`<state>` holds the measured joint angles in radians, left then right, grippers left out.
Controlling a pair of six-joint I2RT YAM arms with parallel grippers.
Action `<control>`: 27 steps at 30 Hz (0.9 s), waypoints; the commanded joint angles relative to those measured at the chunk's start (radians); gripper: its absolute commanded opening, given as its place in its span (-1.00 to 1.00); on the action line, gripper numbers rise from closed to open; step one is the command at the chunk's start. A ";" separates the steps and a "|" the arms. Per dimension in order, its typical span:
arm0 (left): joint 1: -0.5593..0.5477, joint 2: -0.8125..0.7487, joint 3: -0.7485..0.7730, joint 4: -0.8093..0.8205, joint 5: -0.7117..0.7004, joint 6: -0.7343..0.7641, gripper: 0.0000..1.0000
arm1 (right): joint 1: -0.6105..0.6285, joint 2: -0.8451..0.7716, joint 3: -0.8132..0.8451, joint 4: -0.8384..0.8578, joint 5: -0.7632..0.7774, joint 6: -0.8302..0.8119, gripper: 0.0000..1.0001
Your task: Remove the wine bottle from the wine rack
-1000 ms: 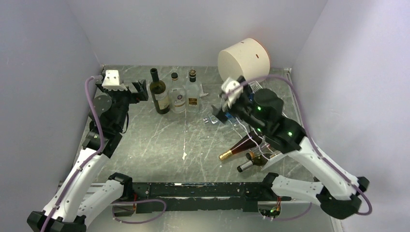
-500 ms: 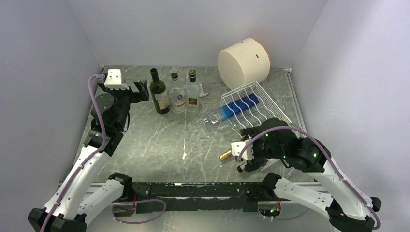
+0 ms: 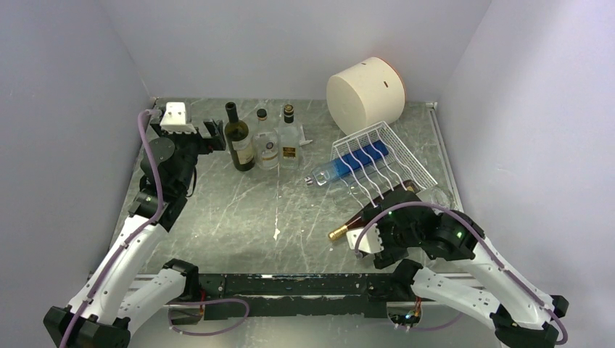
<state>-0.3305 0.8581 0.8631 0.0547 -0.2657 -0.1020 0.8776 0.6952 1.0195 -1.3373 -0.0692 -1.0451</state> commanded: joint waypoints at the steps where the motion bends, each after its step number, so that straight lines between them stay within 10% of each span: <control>1: 0.004 -0.002 0.031 0.007 -0.003 -0.004 0.99 | 0.006 0.003 -0.071 -0.002 0.100 -0.052 0.73; 27: 0.004 0.002 0.033 0.010 -0.005 0.000 0.97 | 0.006 0.040 -0.320 0.236 0.320 -0.207 -0.14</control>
<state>-0.3309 0.8673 0.8631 0.0547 -0.2665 -0.1013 0.8791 0.7467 0.7078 -1.1110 0.2028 -1.2282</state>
